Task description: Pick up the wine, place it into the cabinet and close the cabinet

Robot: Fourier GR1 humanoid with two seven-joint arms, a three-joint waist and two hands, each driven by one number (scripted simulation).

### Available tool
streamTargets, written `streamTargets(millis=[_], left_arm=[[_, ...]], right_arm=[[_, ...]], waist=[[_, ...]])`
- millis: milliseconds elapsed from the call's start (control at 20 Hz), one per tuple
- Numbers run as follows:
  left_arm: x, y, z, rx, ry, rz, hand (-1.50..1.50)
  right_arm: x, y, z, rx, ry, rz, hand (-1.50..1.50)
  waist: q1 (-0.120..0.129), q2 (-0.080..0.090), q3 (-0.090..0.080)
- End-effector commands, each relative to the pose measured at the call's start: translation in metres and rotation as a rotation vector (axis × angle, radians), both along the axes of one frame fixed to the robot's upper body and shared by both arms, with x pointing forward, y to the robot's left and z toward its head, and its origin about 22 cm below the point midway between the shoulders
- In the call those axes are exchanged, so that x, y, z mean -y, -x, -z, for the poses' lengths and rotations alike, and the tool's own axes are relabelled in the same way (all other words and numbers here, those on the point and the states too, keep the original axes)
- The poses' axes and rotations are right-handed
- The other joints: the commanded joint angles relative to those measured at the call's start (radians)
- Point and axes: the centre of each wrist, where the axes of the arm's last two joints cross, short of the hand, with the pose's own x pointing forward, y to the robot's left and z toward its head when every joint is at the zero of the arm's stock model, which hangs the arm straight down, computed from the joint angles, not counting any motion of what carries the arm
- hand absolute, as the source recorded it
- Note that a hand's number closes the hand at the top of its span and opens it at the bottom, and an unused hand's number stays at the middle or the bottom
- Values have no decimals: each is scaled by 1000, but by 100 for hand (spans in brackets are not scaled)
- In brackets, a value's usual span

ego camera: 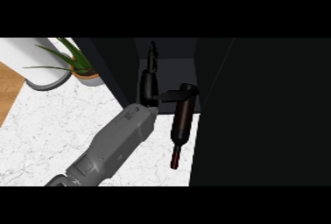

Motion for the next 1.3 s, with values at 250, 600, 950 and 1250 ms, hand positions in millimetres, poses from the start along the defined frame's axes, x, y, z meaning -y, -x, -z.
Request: streamTargets(millis=[250, 600, 950, 1250], left_arm=[[30, 74, 0, -9, 116, 78, -150], [6, 128, 3, -1, 158, 147, -150], [-45, 182, 4, -10, 154, 169, 150], [-72, 208, -8, -40, 136, 150, 150]], right_arm=[[-4, 15, -8, 18, 6, 66, -150], [6, 25, -5, -5, 21, 88, -150], [17, 14, 3, 15, 36, 99, -150], [29, 27, -14, -53, 158, 23, -150]], waist=[[35, -7, 0], [37, -6, 0], [40, -5, 1], [33, -5, 1]])
